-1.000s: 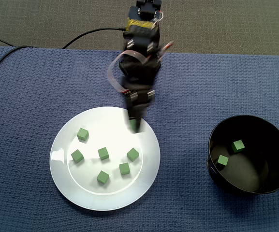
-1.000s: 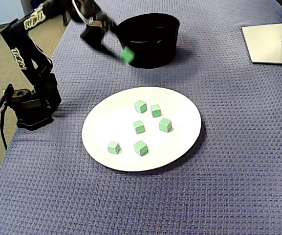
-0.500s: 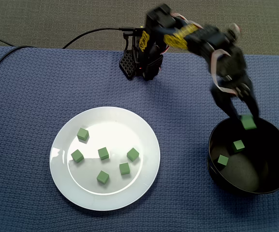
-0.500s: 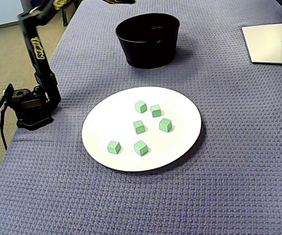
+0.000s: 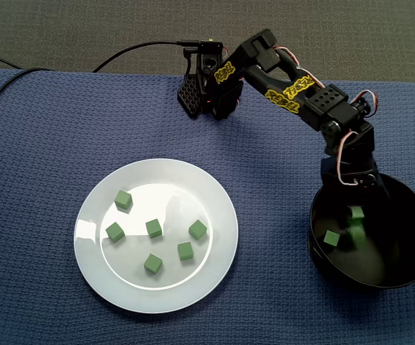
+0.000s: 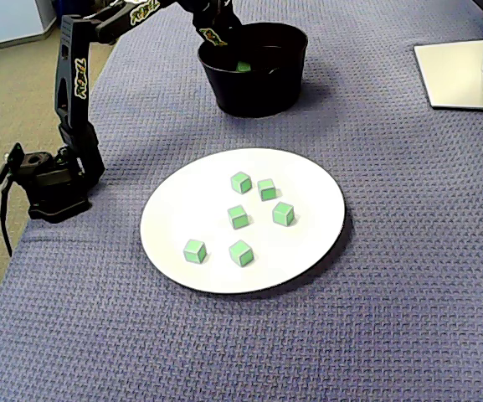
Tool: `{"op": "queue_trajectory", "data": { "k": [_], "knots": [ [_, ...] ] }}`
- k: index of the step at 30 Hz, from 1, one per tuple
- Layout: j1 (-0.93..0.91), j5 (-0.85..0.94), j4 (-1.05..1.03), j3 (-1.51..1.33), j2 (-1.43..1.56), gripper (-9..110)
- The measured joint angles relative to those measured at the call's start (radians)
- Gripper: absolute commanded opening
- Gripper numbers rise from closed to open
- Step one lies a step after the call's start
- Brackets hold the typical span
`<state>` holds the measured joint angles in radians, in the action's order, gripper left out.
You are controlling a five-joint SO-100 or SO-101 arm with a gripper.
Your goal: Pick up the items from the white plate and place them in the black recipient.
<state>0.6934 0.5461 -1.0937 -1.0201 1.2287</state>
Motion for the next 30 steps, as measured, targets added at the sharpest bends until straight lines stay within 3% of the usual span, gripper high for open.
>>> {"op": "queue_trajectory", "data": {
  "k": [5, 11, 17, 22, 30],
  "knots": [
    [-0.126, 0.008, -0.097, -0.005, 0.209, 35],
    [-0.462, -0.072, -0.225, -0.083, 0.339, 37],
    [-0.772, -0.097, -0.104, -0.38, 0.325, 34],
    [-0.819, -0.094, 0.003, -0.552, 0.249, 35],
    [-0.815, -0.083, 0.011, -0.571, 0.16, 34]
  ]
}}
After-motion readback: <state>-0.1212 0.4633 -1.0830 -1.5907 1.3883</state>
